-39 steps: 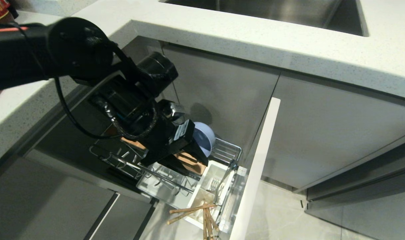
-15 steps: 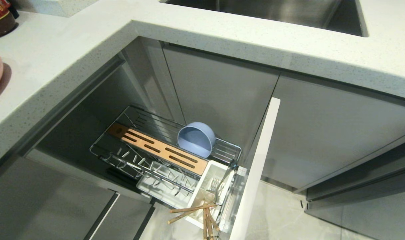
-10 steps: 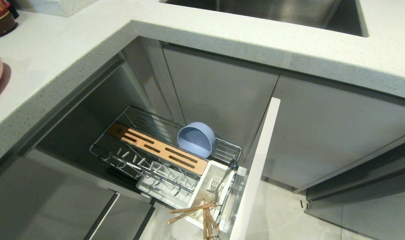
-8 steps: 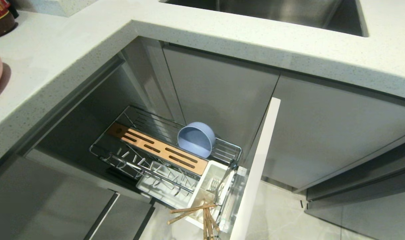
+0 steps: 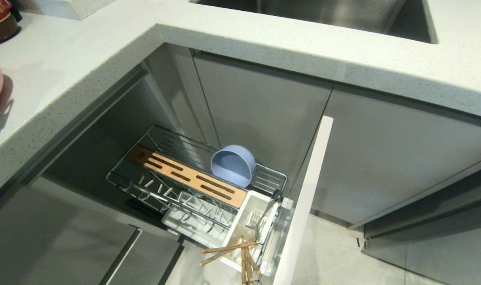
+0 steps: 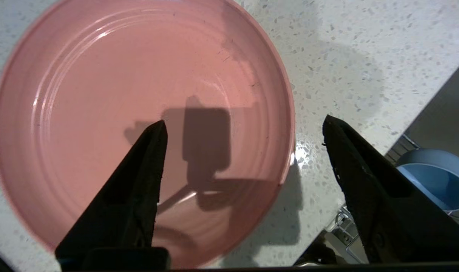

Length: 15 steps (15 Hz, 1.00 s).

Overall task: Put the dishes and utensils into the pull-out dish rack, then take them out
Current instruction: Pick up the plate and place it in the cupboard

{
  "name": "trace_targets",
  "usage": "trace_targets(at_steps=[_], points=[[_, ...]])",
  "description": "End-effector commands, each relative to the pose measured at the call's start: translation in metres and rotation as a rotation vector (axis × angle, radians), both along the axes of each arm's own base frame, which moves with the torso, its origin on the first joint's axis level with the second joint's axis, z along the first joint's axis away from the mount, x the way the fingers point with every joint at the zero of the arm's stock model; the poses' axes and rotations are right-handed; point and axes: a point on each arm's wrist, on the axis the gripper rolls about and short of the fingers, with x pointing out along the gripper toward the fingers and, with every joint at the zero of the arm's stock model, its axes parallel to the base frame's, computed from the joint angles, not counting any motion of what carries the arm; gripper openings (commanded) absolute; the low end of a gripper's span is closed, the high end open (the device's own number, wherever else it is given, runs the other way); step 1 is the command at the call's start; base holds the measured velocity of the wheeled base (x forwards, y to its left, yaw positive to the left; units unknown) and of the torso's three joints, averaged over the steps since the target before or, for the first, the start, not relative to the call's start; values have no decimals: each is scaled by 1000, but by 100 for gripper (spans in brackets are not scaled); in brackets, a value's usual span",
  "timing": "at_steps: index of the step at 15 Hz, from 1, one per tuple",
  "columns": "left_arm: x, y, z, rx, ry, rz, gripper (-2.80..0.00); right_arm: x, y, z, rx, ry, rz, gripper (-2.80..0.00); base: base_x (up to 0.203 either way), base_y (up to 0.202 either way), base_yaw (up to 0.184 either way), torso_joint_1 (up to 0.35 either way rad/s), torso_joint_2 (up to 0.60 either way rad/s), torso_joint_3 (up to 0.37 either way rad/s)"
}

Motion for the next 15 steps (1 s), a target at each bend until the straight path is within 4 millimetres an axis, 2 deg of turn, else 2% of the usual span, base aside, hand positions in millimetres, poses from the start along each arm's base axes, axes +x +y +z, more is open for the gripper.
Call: trace_targets(at_steps=[1, 7, 15], points=[[15, 2, -5, -4, 43, 3, 0, 0, 0, 0, -1, 0, 0, -280, 0, 0, 0, 0, 0, 0], [35, 6, -11, -7, 88, 23, 0, 0, 0, 0, -1, 0, 0, -280, 0, 0, 0, 0, 0, 0], [51, 8, -18, 1, 134, 13, 0, 0, 0, 0, -1, 0, 0, -280, 0, 0, 0, 0, 0, 0]])
